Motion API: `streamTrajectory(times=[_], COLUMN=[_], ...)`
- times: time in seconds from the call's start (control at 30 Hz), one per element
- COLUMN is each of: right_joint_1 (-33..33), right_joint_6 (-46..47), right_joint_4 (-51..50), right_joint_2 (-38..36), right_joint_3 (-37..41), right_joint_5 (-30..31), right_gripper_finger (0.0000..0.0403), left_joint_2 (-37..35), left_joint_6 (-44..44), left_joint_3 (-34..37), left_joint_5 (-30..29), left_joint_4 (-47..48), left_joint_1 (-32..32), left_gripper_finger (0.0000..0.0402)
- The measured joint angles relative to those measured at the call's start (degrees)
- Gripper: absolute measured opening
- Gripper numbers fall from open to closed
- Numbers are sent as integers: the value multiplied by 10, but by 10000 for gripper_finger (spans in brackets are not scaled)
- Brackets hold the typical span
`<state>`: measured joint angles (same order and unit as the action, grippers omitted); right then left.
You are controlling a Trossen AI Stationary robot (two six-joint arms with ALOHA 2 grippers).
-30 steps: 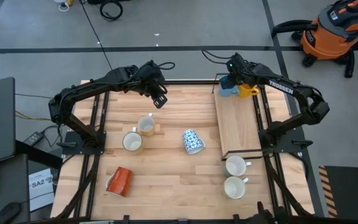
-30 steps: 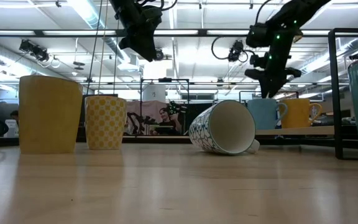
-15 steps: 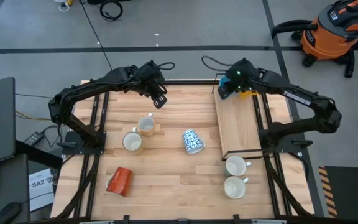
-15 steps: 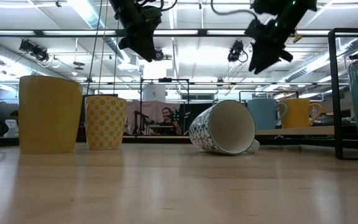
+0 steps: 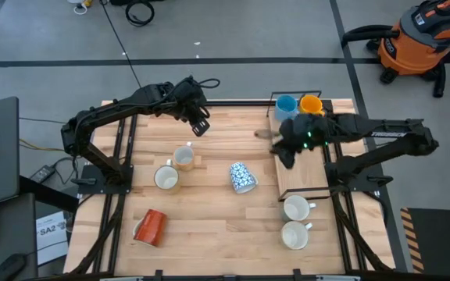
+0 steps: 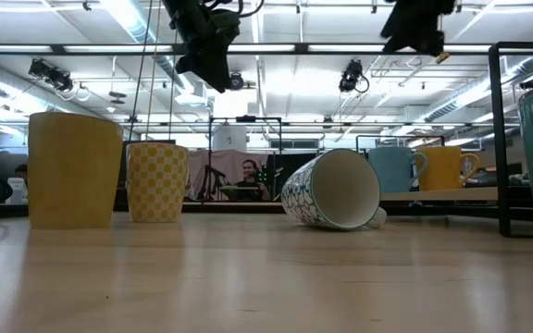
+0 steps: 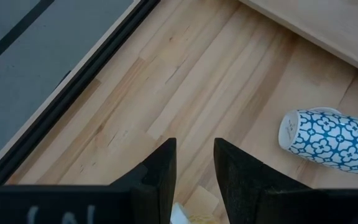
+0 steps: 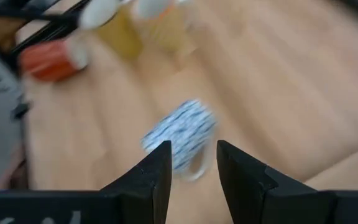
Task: Place coffee mugs
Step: Put the green mug on the shelf
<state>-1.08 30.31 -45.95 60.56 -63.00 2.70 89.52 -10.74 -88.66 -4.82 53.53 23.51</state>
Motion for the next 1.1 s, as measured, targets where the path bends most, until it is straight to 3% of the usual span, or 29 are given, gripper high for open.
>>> streamTrajectory(times=[0.2, 0.63, 0.87, 1.1], right_joint_1=[140, 400, 478, 499], right_joint_6=[108, 383, 524, 596], right_joint_4=[-32, -95, -178, -258], right_joint_2=[4, 24, 33, 76], right_joint_3=[0, 0, 0, 0], right_joint_5=[3, 90, 154, 137], right_gripper_finger=[133, 133, 133, 133], left_joint_2=[0, 0, 0, 0], left_joint_6=[0, -6, -6, -6], left_joint_3=[0, 0, 0, 0], left_joint_5=[0, 0, 0, 0], left_joint_4=[9, 12, 12, 12], left_joint_1=[0, 0, 0, 0], left_gripper_finger=[114, 114, 114, 114])
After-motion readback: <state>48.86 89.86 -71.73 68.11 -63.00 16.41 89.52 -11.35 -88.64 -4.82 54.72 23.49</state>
